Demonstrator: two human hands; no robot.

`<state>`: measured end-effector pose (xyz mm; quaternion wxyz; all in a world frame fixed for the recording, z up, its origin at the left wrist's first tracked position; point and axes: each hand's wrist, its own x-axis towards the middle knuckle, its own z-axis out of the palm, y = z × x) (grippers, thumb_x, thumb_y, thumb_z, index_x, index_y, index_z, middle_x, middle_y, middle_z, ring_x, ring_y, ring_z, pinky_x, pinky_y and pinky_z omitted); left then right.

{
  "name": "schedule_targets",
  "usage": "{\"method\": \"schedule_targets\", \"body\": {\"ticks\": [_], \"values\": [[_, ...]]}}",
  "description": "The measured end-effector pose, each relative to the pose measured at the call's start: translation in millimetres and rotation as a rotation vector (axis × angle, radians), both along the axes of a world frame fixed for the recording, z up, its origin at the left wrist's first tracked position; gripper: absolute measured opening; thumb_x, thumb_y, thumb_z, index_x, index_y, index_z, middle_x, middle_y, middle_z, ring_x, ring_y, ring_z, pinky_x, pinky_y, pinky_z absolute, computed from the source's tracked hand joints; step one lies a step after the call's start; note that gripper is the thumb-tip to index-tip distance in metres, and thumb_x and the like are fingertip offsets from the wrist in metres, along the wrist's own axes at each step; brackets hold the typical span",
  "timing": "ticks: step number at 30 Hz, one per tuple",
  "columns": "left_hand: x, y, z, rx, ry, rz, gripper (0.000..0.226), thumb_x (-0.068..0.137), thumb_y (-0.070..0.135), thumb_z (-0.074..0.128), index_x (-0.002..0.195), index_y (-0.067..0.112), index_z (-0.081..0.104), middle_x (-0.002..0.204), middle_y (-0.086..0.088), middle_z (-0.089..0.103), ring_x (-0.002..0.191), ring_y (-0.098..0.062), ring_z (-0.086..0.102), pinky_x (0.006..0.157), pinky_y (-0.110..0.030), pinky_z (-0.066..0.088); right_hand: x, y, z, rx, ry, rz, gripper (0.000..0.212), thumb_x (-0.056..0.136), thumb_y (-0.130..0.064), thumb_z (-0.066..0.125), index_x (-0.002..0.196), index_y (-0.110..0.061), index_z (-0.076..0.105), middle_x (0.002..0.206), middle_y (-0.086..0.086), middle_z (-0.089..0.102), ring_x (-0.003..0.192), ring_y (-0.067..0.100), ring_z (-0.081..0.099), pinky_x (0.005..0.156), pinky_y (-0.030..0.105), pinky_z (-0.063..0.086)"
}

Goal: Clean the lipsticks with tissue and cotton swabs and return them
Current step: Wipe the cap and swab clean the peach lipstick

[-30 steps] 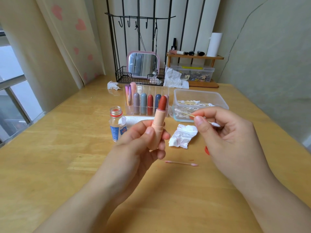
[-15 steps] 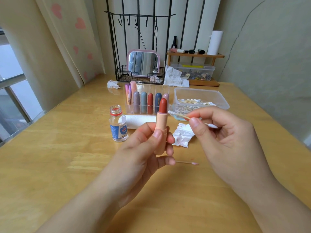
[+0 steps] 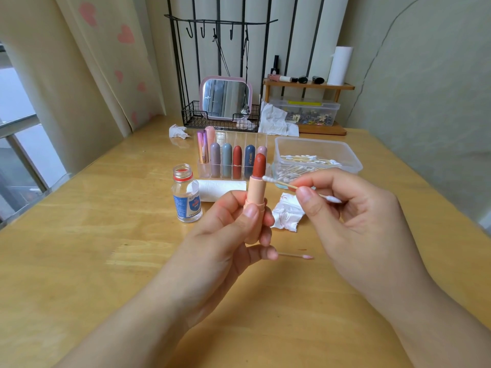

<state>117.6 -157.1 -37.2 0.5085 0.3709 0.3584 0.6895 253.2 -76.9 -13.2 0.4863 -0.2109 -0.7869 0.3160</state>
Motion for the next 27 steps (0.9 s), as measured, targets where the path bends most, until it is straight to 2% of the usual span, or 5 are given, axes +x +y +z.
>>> {"method": "schedule_targets", "body": {"ticks": [2,7,17,23,27], "values": [[0.3,-0.1,0.0,0.001,-0.002,-0.001,0.016,0.082,0.019,0.053,0.092,0.007,0.056,0.079,-0.006,0.057,0.065,-0.015,0.05,0.061,-0.028,0.05,0.0,0.6,-0.2,-0.003,0.0,-0.003,0.012,0.085,-0.022,0.059,0.081,-0.031,0.065,0.072,0.0,0.064,0.059,0.011,0.054,0.054,0.01,0.04],[-0.3,-0.9,-0.2,0.003,-0.009,-0.004,0.015,0.083,0.019,0.054,0.092,0.007,0.056,0.079,-0.007,0.056,0.065,-0.015,0.049,0.062,-0.029,0.049,0.5,3.0,-0.7,-0.018,0.015,-0.01,0.01,0.084,-0.022,0.06,0.079,-0.029,0.066,0.072,0.007,0.063,0.059,0.019,0.053,0.054,0.023,0.042],[-0.2,-1.6,0.8,0.016,0.001,-0.033,0.016,0.084,0.02,0.052,0.089,0.006,0.058,0.079,-0.007,0.058,0.064,-0.016,0.049,0.061,-0.03,0.049,0.7,5.1,-0.7,-0.052,0.031,0.009,0.012,0.084,-0.022,0.059,0.079,-0.03,0.066,0.076,0.009,0.065,0.068,0.025,0.059,0.061,0.029,0.047],[-0.5,-1.9,0.3,0.023,0.007,-0.052,0.019,0.084,0.02,0.052,0.092,0.004,0.058,0.079,-0.008,0.058,0.064,-0.016,0.049,0.062,-0.03,0.049,1.0,5.1,0.5,-0.065,0.034,0.024,0.013,0.084,-0.022,0.059,0.079,-0.032,0.065,0.077,0.007,0.066,0.067,0.023,0.06,0.061,0.027,0.047],[-0.8,-1.3,-0.6,0.029,-0.002,-0.061,0.021,0.082,0.022,0.054,0.092,0.005,0.06,0.079,-0.009,0.058,0.063,-0.015,0.05,0.062,-0.029,0.049,0.8,5.7,0.5,-0.093,0.039,0.046,0.013,0.084,-0.022,0.059,0.08,-0.032,0.066,0.077,0.003,0.066,0.067,0.02,0.06,0.06,0.021,0.047]]}}
